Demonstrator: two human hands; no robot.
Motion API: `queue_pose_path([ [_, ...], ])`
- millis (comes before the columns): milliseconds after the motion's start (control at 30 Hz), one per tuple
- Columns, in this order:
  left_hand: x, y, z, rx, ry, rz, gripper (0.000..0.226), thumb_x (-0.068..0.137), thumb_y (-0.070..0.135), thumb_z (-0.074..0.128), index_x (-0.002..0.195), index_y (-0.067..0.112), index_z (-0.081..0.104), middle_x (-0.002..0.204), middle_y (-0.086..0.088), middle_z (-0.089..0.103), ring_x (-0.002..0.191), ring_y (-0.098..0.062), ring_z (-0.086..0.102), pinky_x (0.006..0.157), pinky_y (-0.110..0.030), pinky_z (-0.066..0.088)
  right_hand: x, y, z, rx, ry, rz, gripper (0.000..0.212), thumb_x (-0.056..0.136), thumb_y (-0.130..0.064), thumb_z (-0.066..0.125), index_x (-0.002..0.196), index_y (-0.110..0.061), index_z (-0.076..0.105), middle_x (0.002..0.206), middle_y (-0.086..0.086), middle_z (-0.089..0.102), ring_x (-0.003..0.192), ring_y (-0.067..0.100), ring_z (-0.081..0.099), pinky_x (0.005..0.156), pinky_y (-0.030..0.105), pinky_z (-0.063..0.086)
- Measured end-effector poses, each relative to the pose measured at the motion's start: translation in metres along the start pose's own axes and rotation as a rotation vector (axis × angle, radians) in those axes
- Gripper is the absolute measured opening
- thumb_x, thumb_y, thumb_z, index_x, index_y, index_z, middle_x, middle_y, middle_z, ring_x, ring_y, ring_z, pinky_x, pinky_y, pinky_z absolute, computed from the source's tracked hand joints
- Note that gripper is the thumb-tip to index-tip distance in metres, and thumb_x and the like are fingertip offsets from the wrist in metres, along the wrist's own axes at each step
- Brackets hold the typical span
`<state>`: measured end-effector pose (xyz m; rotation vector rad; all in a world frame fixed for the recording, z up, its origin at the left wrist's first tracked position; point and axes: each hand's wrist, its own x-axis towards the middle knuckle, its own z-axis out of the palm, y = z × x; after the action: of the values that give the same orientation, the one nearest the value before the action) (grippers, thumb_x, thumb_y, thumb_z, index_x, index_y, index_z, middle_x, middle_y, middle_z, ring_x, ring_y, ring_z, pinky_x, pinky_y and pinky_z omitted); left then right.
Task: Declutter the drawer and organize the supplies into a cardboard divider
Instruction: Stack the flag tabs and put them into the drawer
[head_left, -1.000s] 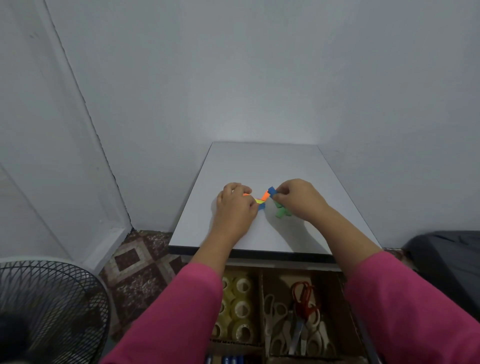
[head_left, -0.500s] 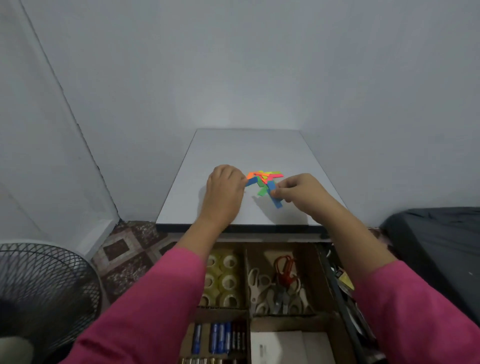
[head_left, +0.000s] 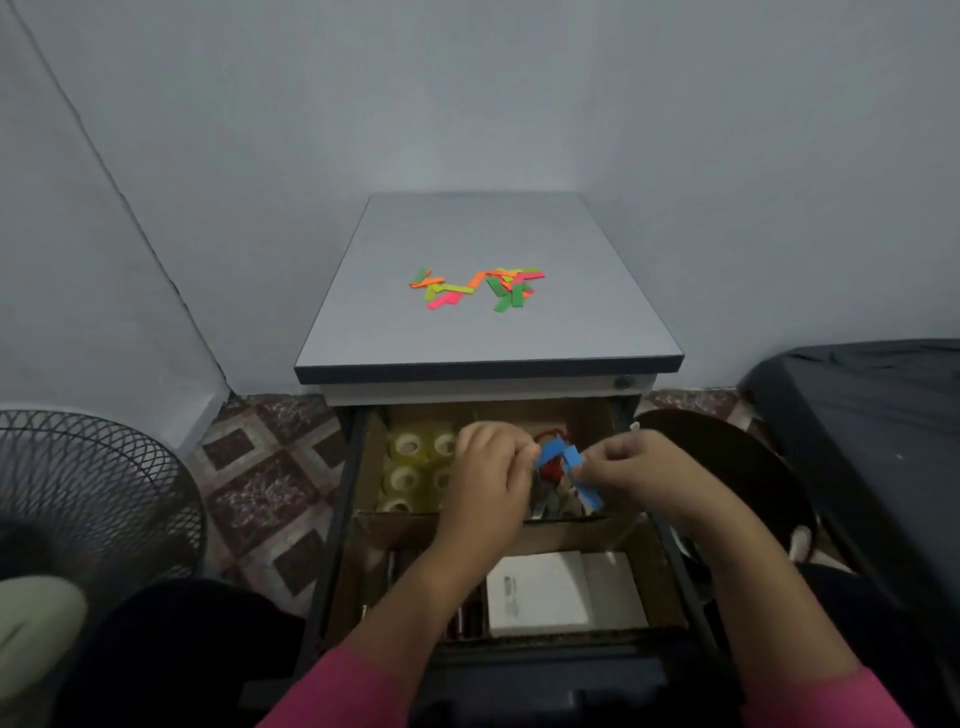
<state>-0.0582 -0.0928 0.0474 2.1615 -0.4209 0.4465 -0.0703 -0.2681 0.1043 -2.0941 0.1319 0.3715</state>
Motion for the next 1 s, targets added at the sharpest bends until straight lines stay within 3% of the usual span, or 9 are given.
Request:
queue_pose_path([
  [133, -0.027, -0.004, 0.009, -0.031, -0.062, -0.038, 0.018, 0.092, 0.023, 0.047, 0.084, 0.018, 0.063, 0.091, 0.012, 0.055, 0.098, -0.006, 0.044, 0.085, -0.012, 0.031, -0.008, 0.026, 0.015, -0.111, -0.027, 0.223, 0.009, 0.085, -0.014, 0.07, 0.087, -0.005, 0.071, 0.074, 0.008, 0.069, 0.059, 0.014, 0.064, 0.056, 0.027, 0.055],
  [233, -0.033, -0.006, 0.008, -0.055, -0.108, -0.037, 0.02, 0.092, 0.022, 0.048, 0.087, 0.014, 0.065, 0.091, 0.014, 0.052, 0.099, -0.006, 0.042, 0.089, -0.009, 0.029, -0.006, 0.038, 0.029, -0.402, -0.001, 0.37, 0.014, 0.084, -0.011, 0.067, 0.096, -0.005, 0.071, 0.088, 0.011, 0.069, 0.078, 0.022, 0.069, 0.072, 0.035, 0.06],
  [367, -0.031, -0.008, 0.005, -0.049, -0.136, -0.043, 0.015, 0.096, 0.013, 0.053, 0.089, 0.011, 0.066, 0.093, 0.01, 0.054, 0.102, -0.009, 0.043, 0.088, -0.016, 0.032, -0.01, 0.049, 0.055, -0.725, 0.129, 0.277, 0.023, 0.094, -0.014, 0.05, 0.114, -0.009, 0.061, 0.112, 0.009, 0.063, 0.102, 0.025, 0.063, 0.079, 0.031, 0.049],
  [567, -0.033, -0.008, 0.005, -0.054, -0.147, -0.008, 0.016, 0.095, 0.014, 0.053, 0.09, 0.01, 0.067, 0.093, 0.01, 0.055, 0.103, -0.007, 0.043, 0.087, -0.005, 0.028, -0.005, 0.055, 0.065, -0.738, 0.064, 0.371, 0.027, 0.098, -0.02, 0.049, 0.121, -0.008, 0.059, 0.123, 0.01, 0.06, 0.115, 0.027, 0.057, 0.09, 0.034, 0.048],
  [733, -0.033, -0.007, 0.006, -0.031, -0.166, 0.02, 0.015, 0.095, 0.014, 0.053, 0.092, 0.011, 0.068, 0.095, 0.009, 0.056, 0.103, -0.007, 0.041, 0.088, -0.006, 0.027, -0.006, 0.05, 0.058, -0.745, 0.001, 0.392, 0.034, 0.096, -0.016, 0.051, 0.128, -0.004, 0.055, 0.129, 0.013, 0.057, 0.117, 0.026, 0.056, 0.093, 0.033, 0.047],
  [800, -0.034, -0.005, 0.005, -0.007, -0.194, 0.056, 0.016, 0.096, 0.015, 0.052, 0.092, 0.011, 0.067, 0.093, 0.009, 0.055, 0.1, -0.007, 0.042, 0.087, -0.013, 0.03, -0.008, 0.046, 0.048, -0.729, 0.015, 0.397, 0.034, 0.094, -0.014, 0.054, 0.126, -0.004, 0.055, 0.125, 0.012, 0.058, 0.112, 0.025, 0.059, 0.092, 0.032, 0.049],
  [900, -0.038, 0.001, 0.007, -0.017, -0.365, 0.098, 0.018, 0.098, 0.021, 0.05, 0.097, 0.012, 0.066, 0.097, 0.005, 0.055, 0.093, -0.009, 0.049, 0.083, -0.022, 0.039, -0.014, 0.043, 0.031, -0.645, 0.081, 0.393, 0.024, 0.092, -0.011, 0.055, 0.115, -0.005, 0.059, 0.111, 0.012, 0.063, 0.1, 0.025, 0.064, 0.086, 0.033, 0.054],
  [1000, -0.034, 0.013, 0.019, 0.136, -0.67, 0.136, 0.022, 0.099, 0.024, 0.049, 0.109, 0.012, 0.065, 0.107, -0.003, 0.058, 0.099, -0.018, 0.054, 0.089, -0.036, 0.044, -0.019, 0.048, 0.015, -0.459, 0.166, 0.306, 0.02, 0.09, -0.015, 0.054, 0.101, -0.001, 0.063, 0.096, 0.016, 0.068, 0.088, 0.031, 0.069, 0.079, 0.043, 0.058],
])
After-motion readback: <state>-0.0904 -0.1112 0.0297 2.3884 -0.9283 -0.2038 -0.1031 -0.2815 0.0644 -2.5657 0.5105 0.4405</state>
